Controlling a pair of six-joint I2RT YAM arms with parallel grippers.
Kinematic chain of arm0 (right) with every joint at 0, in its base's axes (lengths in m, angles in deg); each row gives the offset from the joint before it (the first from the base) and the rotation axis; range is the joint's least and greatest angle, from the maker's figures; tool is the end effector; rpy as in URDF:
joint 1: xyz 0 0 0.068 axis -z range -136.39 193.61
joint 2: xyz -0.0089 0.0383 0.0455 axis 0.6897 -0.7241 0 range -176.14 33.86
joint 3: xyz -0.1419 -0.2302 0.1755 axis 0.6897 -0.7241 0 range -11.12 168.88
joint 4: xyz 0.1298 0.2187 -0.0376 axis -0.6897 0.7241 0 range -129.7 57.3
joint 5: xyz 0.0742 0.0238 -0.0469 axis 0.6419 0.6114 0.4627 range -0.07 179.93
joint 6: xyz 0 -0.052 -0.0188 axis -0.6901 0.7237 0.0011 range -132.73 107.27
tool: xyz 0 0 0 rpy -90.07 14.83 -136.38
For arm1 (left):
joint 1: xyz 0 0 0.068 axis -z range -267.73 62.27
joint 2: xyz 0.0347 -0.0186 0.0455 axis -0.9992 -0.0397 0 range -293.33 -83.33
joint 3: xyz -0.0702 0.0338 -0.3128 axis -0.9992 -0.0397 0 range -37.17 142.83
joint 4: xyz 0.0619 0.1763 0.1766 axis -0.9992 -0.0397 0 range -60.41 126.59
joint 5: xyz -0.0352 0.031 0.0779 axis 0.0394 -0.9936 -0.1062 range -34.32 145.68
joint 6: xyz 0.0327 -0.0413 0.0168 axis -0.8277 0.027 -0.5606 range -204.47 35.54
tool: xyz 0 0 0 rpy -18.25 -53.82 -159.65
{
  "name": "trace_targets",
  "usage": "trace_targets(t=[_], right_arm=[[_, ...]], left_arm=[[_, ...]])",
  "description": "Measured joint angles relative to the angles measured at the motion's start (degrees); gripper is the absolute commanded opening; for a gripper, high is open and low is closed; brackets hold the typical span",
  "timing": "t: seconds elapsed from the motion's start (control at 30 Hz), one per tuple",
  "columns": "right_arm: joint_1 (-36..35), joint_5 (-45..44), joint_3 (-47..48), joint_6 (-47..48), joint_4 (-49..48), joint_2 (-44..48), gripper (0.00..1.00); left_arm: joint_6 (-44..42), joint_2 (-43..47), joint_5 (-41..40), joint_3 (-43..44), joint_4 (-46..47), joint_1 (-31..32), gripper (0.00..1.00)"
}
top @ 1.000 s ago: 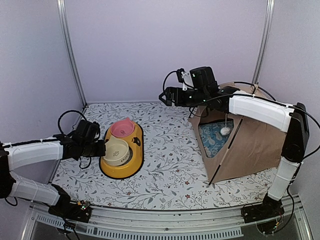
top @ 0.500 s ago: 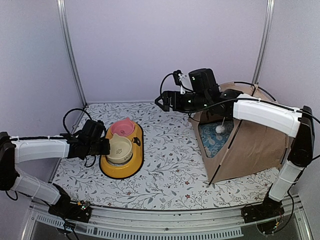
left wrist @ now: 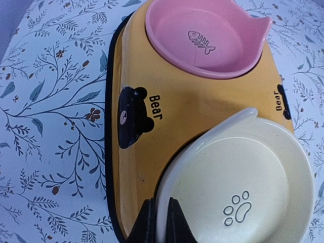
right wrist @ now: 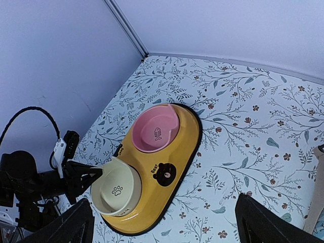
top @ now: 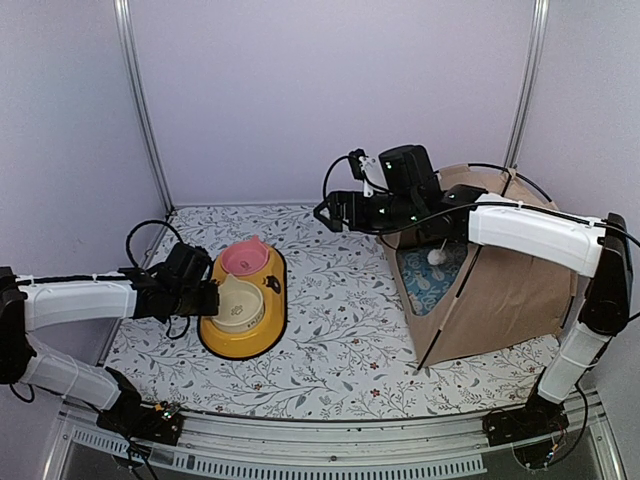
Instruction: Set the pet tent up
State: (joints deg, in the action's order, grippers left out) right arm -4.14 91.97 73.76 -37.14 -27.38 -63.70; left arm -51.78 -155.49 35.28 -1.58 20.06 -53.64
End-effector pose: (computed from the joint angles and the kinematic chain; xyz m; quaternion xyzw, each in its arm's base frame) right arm 0.2749 0.3045 0.3843 -0.1799 0.8239 0.3285 0.4253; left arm 0.1877 -0.1112 0.2309 -0.0447 0.9342 -0.0311 0.3525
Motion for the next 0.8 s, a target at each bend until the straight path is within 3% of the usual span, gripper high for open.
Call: trace_targets(t=[0.17,0.4,0.8], right_arm=[[-0.3,0.0,-1.0,-0.2,-0.1,0.3,0.99],[-0.7,0.0,-2.6,-0.2,-0.3,1.8,0.99],[-0.7,0.0,-5.9,-0.3,-0.8,4.3,0.99]], left_arm=[[0.2,0.0,0.3,-0.7,-0.2,0.0,0.04],[0.5,-0.6,0.6,-0.9,0.0,0.2,0.34],[2.2,2.3,-0.9,-0.4,0.0,0.2,0.54]])
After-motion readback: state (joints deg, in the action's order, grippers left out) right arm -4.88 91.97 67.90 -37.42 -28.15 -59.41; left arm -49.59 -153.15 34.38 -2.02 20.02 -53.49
